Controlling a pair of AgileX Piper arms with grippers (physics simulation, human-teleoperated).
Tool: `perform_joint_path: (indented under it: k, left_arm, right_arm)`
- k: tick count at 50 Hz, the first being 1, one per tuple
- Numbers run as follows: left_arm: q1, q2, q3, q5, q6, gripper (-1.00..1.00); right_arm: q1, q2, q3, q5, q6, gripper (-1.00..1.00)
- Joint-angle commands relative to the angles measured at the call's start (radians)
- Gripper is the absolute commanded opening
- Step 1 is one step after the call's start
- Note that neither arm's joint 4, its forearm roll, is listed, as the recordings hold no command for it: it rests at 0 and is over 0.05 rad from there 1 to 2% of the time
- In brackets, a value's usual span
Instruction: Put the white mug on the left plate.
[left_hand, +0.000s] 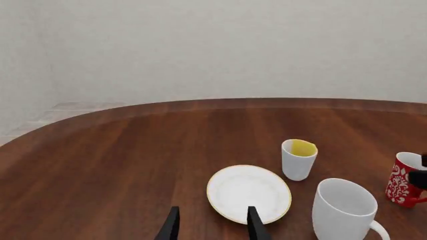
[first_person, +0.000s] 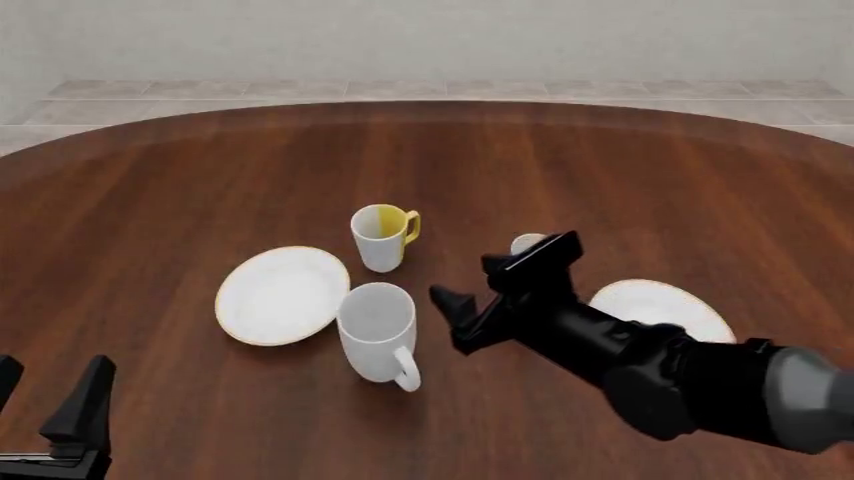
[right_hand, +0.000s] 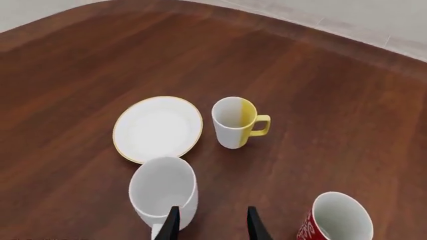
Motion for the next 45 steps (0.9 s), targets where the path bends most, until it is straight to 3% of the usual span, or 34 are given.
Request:
perform_joint_path:
  k: [1, 45]
  left_arm:
    - [0.0, 0.0, 0.0, 0.0, 0.0, 1.0]
    - [0.0, 0.0, 0.0, 0.0, 0.0, 1.0]
  right_arm:
    - [0.027, 0.033, 0.002, -0.025, 0.032, 1.0]
    - [0.091, 0.126, 0.014, -0.09, 0.098, 1.0]
